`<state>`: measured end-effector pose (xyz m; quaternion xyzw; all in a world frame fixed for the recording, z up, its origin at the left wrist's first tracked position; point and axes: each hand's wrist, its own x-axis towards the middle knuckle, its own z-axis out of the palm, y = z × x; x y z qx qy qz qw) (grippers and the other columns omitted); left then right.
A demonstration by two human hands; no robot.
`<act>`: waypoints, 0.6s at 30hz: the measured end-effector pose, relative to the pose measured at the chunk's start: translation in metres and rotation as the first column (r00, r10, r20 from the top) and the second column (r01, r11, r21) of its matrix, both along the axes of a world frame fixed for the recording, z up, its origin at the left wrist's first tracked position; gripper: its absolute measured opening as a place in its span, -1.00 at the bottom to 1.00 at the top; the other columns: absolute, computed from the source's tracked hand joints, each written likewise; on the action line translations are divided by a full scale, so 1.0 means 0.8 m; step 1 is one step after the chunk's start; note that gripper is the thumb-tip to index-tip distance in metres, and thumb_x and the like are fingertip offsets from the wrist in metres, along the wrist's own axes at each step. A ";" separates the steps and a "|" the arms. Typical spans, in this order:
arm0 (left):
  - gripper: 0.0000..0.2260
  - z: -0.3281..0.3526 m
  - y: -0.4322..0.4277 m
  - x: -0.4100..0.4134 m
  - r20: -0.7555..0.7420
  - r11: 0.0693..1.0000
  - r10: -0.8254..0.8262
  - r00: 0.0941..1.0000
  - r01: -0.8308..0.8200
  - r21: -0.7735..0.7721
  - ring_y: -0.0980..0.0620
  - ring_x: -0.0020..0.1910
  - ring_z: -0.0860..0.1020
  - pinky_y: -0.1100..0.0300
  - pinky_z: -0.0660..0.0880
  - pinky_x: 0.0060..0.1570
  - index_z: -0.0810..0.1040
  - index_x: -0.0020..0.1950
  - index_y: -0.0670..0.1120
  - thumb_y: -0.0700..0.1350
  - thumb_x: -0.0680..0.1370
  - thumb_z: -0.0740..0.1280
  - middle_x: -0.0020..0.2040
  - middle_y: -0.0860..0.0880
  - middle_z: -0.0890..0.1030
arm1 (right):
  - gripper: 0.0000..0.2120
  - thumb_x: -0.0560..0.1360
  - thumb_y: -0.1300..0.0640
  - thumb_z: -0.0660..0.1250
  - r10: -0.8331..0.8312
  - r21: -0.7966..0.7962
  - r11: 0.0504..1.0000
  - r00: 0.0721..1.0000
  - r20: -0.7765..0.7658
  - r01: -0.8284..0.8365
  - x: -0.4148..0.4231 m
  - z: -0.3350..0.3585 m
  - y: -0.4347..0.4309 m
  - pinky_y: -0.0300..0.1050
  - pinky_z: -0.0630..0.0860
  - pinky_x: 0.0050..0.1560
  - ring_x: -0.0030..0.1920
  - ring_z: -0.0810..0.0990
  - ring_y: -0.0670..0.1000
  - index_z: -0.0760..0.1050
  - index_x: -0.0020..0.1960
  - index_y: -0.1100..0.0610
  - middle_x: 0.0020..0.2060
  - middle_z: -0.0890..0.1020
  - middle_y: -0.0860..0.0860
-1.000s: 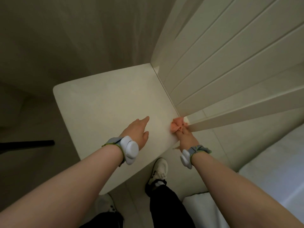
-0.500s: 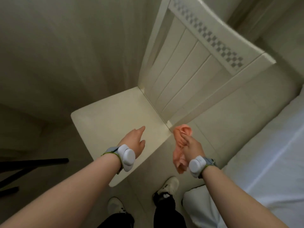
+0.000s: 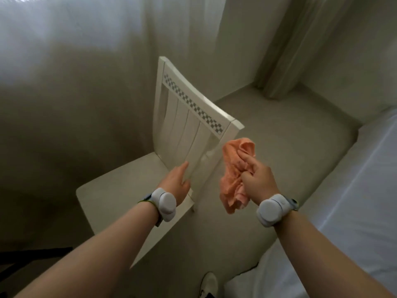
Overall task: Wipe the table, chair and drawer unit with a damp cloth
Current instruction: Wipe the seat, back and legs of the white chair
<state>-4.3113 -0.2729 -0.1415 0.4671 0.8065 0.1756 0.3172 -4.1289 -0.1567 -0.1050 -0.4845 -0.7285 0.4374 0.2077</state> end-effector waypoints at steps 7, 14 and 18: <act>-0.48 0.063 0.056 0.019 -0.020 0.986 0.087 0.996 -0.083 0.146 -0.01 0.48 0.18 0.19 0.13 0.40 0.07 0.53 -0.09 -0.12 0.60 0.18 0.51 -0.06 0.19 | -0.44 0.44 0.38 0.12 0.015 0.114 0.993 0.986 -0.168 0.004 0.007 0.071 0.064 -0.23 0.49 0.14 0.14 0.54 -0.07 0.41 0.37 0.01 0.17 0.54 -0.08; -0.47 0.074 0.080 0.000 -0.027 0.977 0.134 0.991 -0.127 0.170 0.00 0.47 0.21 0.19 0.14 0.40 0.09 0.52 -0.07 -0.09 0.60 0.19 0.50 -0.05 0.22 | -0.61 0.53 0.34 0.11 0.382 0.269 0.850 0.882 0.277 -0.453 -0.071 0.062 0.115 0.13 0.44 0.16 0.11 0.50 0.24 0.44 0.33 0.21 0.13 0.54 0.25; -0.47 0.076 0.103 -0.044 -0.037 0.968 0.162 0.986 -0.152 0.200 0.00 0.46 0.22 0.20 0.15 0.39 0.10 0.52 -0.08 -0.08 0.59 0.20 0.49 -0.06 0.23 | -0.67 0.57 0.25 0.07 0.508 0.114 0.784 0.736 0.447 -0.610 -0.115 0.067 0.139 0.03 0.44 0.19 0.13 0.49 0.20 0.44 0.29 0.17 0.17 0.51 0.18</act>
